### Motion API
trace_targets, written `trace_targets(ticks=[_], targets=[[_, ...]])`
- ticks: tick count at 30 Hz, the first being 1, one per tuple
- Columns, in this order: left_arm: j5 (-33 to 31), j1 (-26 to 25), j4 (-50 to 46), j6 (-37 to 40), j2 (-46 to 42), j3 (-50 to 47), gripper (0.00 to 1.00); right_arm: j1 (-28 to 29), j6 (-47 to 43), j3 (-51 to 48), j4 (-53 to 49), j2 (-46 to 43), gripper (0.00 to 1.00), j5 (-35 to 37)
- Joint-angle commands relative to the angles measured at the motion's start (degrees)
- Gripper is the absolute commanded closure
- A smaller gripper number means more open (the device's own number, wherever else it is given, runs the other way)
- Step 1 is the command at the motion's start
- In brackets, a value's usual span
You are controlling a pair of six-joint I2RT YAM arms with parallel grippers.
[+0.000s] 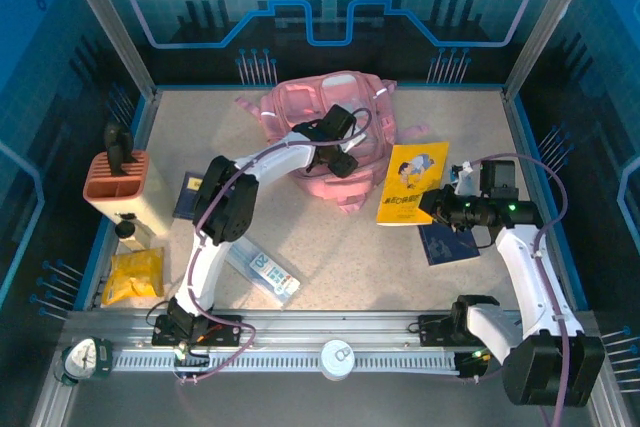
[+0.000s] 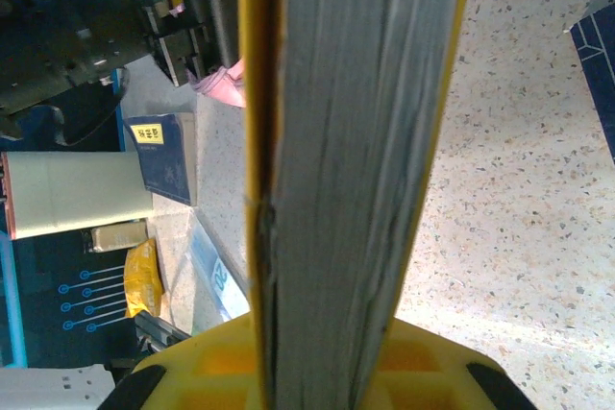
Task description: Pack books, pencil case, and school supplies into a backpack
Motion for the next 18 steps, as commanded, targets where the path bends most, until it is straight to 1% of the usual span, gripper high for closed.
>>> trace_targets(ticks=[1,3,6,10,13,18], targets=[[-0.6,0.8,-3.7,1.8,3.2,3.5,0.41,-1.0,-0.1,0.1,3.8,0.1,0.97,-3.6],[-0.6,1.2,-4.5,1.2,4.0,4.7,0.53,-0.9,0.2,0.0,4.1,0.2,0.98,-3.6],[-1.7,1.1,-4.2,1.2,3.6,4.8,0.74,-1.0,0.7,-0.2,4.4,0.0,0.98,-3.8],[-2.0,1.1,-3.9,0.6,1.3,4.5,1.00,-1.1,-0.5,0.5,3.4,0.3,0.99,-3.3],[-1.6,0.9,-4.5,-0.8,-2.1,3.7,1.00,-1.5,-0.8,1.5,2.2,0.2,0.99,-3.1],[0.8,-0.1,-1.8,-1.9,-11.0,-1.7,1.00,-1.6,-2.4,3.5,-1.3,-0.2,0.99,-1.9]])
